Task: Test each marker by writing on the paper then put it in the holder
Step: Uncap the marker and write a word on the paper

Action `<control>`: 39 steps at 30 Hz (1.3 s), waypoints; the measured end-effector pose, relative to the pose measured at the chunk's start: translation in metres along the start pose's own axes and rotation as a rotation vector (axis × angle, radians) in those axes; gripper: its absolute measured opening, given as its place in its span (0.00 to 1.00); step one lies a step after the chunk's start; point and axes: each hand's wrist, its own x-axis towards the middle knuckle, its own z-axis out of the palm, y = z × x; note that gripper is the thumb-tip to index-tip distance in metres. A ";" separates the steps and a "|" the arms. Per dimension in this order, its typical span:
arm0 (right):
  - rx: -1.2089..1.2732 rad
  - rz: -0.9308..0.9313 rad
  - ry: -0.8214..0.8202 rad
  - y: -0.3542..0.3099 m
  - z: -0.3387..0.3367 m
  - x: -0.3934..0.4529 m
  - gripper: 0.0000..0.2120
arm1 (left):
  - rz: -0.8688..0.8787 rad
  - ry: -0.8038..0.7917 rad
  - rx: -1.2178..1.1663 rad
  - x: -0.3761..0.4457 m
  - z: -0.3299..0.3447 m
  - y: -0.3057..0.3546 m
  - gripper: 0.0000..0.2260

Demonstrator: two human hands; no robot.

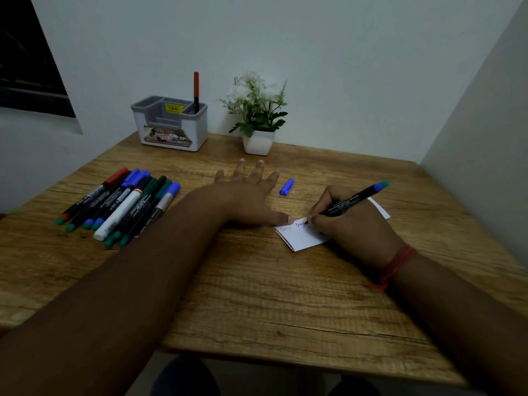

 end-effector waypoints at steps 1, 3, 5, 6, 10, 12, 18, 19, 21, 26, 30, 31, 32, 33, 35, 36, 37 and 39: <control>0.000 -0.002 0.003 0.000 0.000 0.000 0.03 | 0.000 -0.001 0.003 0.000 0.000 0.000 0.50; -0.011 -0.003 0.002 -0.001 0.000 0.000 0.03 | 0.000 -0.001 0.004 0.000 0.000 0.000 0.50; -0.022 -0.006 -0.005 -0.001 0.000 0.001 0.03 | -0.001 0.000 0.008 0.000 0.000 0.000 0.50; -0.022 -0.007 -0.002 -0.001 0.000 0.001 0.03 | -0.002 0.001 0.011 0.000 0.000 0.000 0.50; 0.073 -0.006 0.076 0.001 -0.002 0.001 0.02 | 0.000 0.001 0.012 0.001 0.001 -0.001 0.50; 0.183 0.005 0.111 0.001 -0.004 0.001 0.02 | 0.014 0.004 0.021 0.002 0.001 -0.001 0.50; 0.345 -0.051 0.299 -0.004 -0.017 0.008 0.04 | 0.064 0.035 0.006 0.001 0.001 -0.004 0.45; 0.355 -0.071 0.306 -0.005 -0.019 0.012 0.05 | 0.066 0.047 -0.007 0.001 0.001 -0.005 0.43; 0.374 -0.119 0.292 -0.008 -0.024 0.019 0.06 | 0.059 0.083 -0.041 0.001 0.001 -0.004 0.39; 0.340 -0.147 0.244 -0.011 -0.031 0.049 0.05 | -0.011 0.319 -0.038 0.009 0.004 0.008 0.31; 0.381 -0.126 0.229 -0.002 -0.025 0.063 0.05 | -0.009 0.481 -0.001 0.017 0.007 0.022 0.23; 0.408 -0.099 0.227 0.003 -0.023 0.064 0.05 | -0.006 0.491 0.002 0.019 0.008 0.024 0.20; 0.431 -0.069 0.213 0.006 -0.021 0.064 0.04 | -0.003 0.497 0.013 0.021 0.008 0.026 0.18; 0.450 -0.040 0.190 0.007 -0.020 0.064 0.03 | 0.002 0.507 0.028 0.023 0.008 0.028 0.16; 0.462 -0.012 0.152 0.007 -0.020 0.063 0.03 | 0.017 0.542 0.034 0.025 0.009 0.029 0.12; 0.463 -0.014 0.149 0.006 -0.021 0.063 0.03 | 0.028 0.566 0.009 0.026 0.009 0.029 0.09; 0.473 -0.016 0.152 0.005 -0.022 0.063 0.04 | 0.039 0.591 -0.038 0.026 0.010 0.028 0.07; 0.511 -0.005 0.150 0.005 -0.024 0.063 0.06 | 0.053 0.631 -0.171 0.025 0.011 0.026 0.04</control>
